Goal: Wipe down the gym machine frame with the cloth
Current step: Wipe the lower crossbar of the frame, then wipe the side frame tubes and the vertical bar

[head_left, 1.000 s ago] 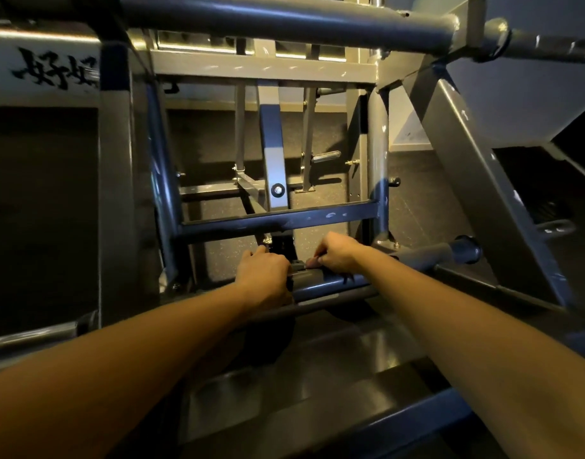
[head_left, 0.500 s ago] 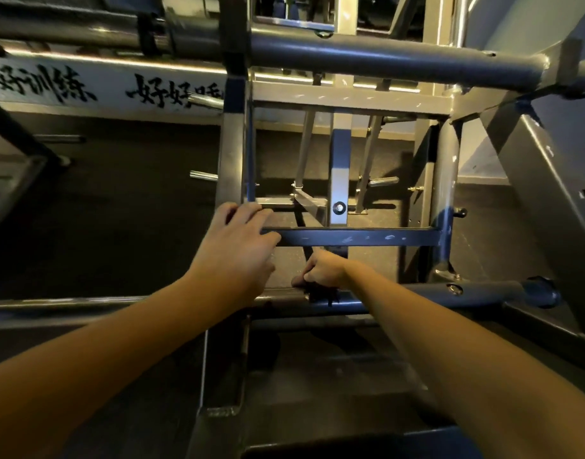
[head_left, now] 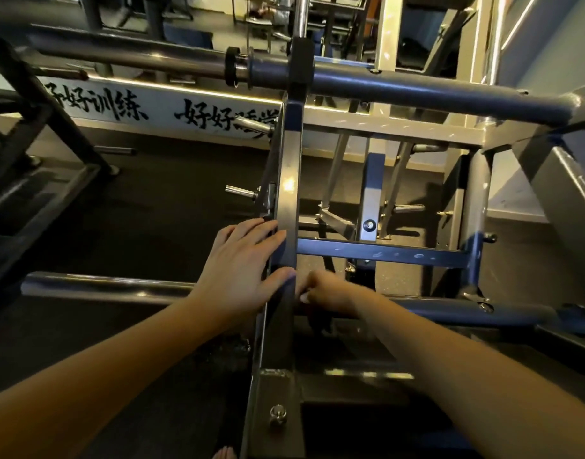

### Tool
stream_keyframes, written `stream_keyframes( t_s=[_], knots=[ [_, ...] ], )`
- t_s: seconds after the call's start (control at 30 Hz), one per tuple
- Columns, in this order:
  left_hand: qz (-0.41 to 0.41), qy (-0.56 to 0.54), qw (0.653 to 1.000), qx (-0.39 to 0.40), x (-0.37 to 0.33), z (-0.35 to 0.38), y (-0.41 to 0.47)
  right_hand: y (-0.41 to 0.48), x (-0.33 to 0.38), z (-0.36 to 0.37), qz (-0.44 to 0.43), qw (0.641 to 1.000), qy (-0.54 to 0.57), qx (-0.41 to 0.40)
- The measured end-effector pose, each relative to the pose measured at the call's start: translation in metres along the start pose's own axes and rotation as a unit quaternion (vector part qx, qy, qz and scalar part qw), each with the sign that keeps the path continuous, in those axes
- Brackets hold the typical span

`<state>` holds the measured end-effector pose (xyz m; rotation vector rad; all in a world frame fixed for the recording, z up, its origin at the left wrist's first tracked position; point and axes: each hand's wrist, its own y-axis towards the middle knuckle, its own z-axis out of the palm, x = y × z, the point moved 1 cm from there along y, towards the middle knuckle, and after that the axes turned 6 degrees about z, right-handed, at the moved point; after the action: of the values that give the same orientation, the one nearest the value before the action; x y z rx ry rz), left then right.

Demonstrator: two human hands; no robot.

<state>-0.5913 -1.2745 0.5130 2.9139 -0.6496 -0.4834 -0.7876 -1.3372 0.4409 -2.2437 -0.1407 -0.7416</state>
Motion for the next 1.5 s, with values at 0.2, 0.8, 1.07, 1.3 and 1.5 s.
stream_keyframes(
  t_s=[0.2,0.8,1.07,1.3,1.5],
  knots=[
    [-0.015,-0.036,0.999,-0.028,-0.002,-0.005,-0.032,-0.07,-0.003,-0.038,0.037,0.992,0.058,-0.102],
    [0.217,-0.516,0.819,0.127,0.016,-0.102,-0.066,-0.251,0.152,0.105,-0.079,0.846,0.372,-0.375],
    [0.217,-0.497,0.827,0.15,0.03,-0.114,-0.106,-0.263,0.177,0.166,-0.069,0.803,0.395,-0.441],
    [0.148,-0.503,0.843,0.123,0.042,-0.093,-0.152,-0.245,0.17,0.22,-0.004,0.814,0.232,-0.532],
    [0.045,-0.515,0.849,0.109,0.071,-0.053,-0.179,-0.238,0.157,0.261,0.043,0.751,0.17,-0.637]
  ],
)
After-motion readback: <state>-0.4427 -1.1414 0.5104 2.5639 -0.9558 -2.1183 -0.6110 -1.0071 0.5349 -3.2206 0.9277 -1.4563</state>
